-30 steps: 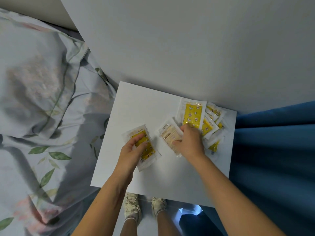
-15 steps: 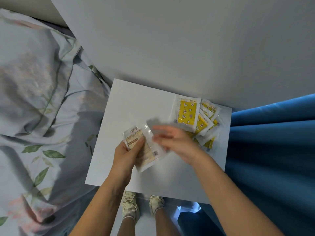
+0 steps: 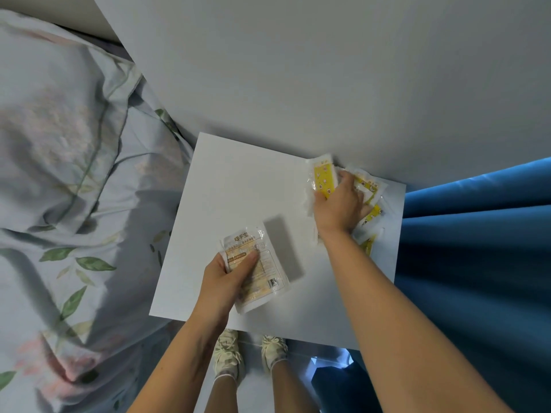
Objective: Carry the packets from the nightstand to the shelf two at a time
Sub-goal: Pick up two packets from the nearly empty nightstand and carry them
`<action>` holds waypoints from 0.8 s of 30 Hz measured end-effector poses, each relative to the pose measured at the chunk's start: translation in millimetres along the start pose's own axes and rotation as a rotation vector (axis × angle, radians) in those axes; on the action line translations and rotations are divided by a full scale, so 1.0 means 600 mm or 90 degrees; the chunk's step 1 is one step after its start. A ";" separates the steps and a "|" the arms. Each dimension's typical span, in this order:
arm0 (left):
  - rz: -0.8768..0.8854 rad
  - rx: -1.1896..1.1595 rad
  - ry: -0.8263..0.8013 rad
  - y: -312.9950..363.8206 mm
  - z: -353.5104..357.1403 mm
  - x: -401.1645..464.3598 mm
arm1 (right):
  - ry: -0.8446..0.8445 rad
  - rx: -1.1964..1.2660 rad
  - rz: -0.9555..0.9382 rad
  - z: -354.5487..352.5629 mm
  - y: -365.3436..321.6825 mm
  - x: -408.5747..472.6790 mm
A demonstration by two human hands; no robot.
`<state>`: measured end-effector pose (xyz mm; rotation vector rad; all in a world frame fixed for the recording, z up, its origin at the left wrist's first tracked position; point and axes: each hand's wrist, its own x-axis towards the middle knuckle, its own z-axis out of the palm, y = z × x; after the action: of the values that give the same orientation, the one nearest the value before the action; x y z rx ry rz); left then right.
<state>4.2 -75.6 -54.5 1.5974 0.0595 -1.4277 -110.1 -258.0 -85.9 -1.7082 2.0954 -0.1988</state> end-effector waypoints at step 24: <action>0.007 -0.007 0.004 -0.006 -0.016 -0.002 | 0.147 0.118 0.177 0.040 0.051 -0.088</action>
<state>9.0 -66.8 -57.1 1.5911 0.0620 -1.4113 -120.0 -196.8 -106.5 -1.3245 2.3685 -0.5082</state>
